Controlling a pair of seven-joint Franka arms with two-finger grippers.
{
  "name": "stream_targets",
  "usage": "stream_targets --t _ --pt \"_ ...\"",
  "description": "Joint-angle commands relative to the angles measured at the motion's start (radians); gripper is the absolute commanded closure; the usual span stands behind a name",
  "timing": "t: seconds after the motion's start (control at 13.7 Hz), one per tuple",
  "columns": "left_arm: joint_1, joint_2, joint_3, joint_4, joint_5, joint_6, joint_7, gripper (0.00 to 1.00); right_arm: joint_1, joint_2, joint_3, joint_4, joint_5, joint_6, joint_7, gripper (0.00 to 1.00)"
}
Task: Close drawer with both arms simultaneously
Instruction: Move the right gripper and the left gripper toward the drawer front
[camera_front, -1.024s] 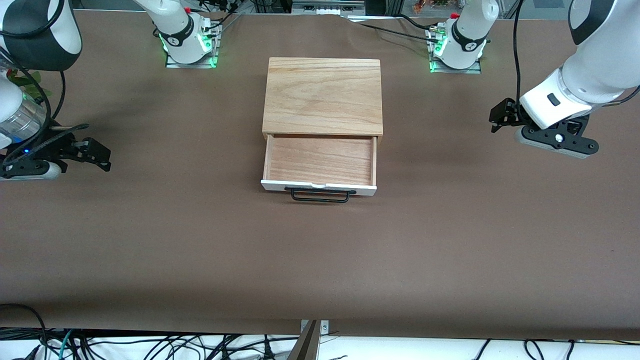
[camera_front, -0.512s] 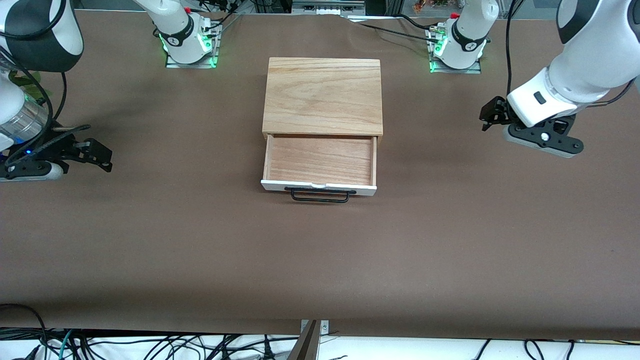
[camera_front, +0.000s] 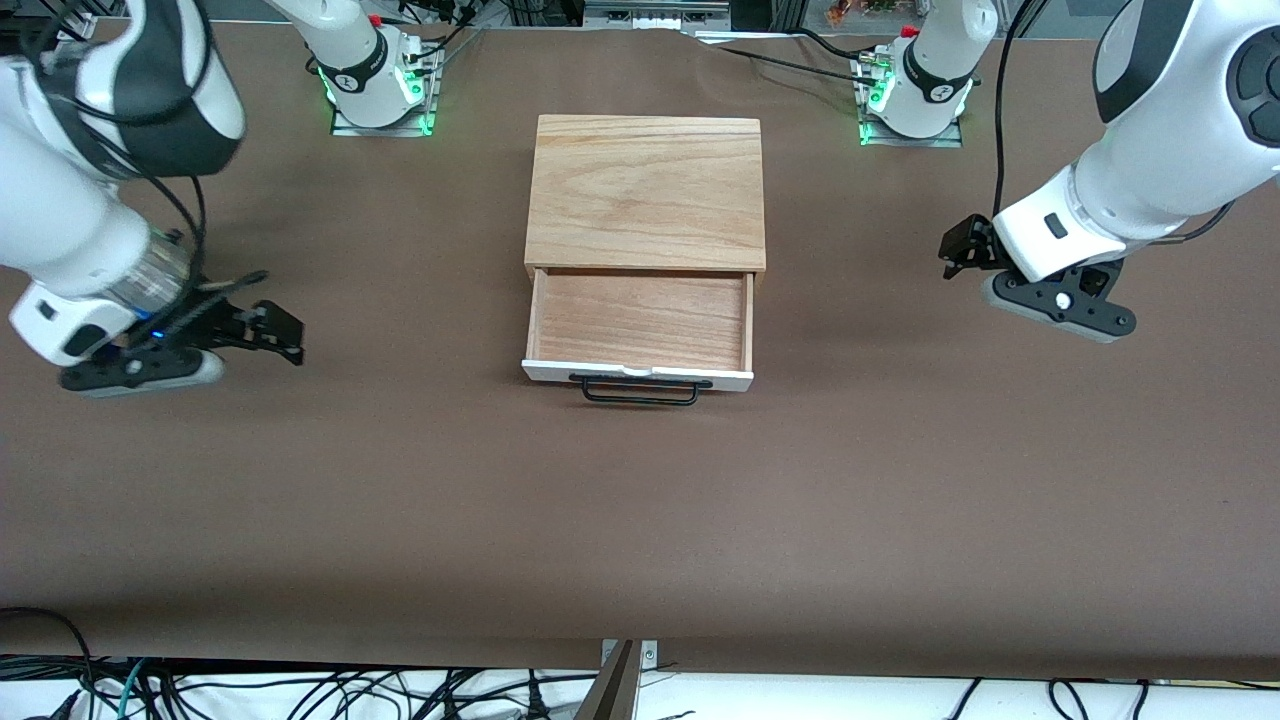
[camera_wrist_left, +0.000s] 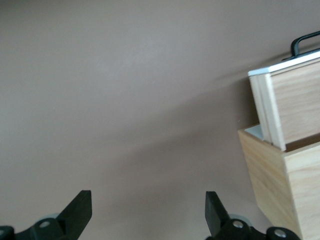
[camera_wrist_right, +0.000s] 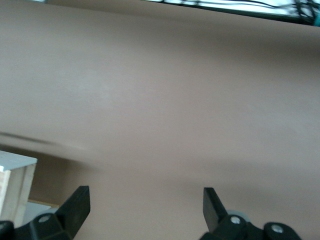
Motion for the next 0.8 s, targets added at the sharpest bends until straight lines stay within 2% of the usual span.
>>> stream_targets --t 0.0,0.29,0.51,0.73 --pt "-0.049 0.143 0.001 0.155 -0.015 -0.006 0.003 0.0 0.051 0.064 -0.003 0.03 0.025 0.064 -0.002 0.0" --pt "-0.11 0.257 0.001 0.181 -0.03 0.193 -0.011 0.0 0.089 0.136 -0.003 0.033 0.065 0.161 -0.007 0.0" --pt "-0.179 0.39 0.003 0.181 -0.064 0.359 -0.053 0.0 0.129 0.212 -0.003 0.112 0.066 0.181 -0.008 0.0" --pt "-0.21 0.457 0.003 0.178 -0.136 0.53 -0.192 0.0 0.16 0.289 -0.002 0.175 0.09 0.187 -0.008 0.0"
